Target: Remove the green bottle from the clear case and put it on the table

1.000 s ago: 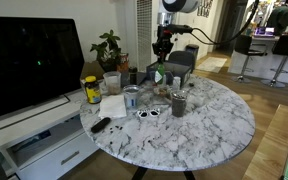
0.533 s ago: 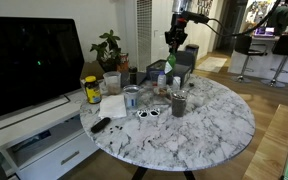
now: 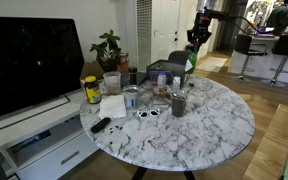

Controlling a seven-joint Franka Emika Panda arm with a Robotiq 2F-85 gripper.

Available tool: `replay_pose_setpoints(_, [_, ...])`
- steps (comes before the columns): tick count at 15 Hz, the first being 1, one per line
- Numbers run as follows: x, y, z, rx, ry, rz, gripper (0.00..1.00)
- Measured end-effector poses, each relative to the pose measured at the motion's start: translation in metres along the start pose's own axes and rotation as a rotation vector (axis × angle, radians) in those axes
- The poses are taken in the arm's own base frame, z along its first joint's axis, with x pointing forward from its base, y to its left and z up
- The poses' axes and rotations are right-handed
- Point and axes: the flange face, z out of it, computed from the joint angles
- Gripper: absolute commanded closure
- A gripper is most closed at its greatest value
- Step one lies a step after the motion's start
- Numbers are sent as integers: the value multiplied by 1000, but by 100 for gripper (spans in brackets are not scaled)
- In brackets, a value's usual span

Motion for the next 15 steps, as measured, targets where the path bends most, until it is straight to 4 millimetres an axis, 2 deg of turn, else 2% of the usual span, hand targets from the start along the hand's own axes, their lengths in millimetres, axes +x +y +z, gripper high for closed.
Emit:
replay_pose_setpoints(3, [-2,34,15,-11,15,106,92])
replay_pose_setpoints(6, [-1,53,35,-21,25,183,92])
replay_pose_setpoints(15, [17,74,101,-46,69,324,92])
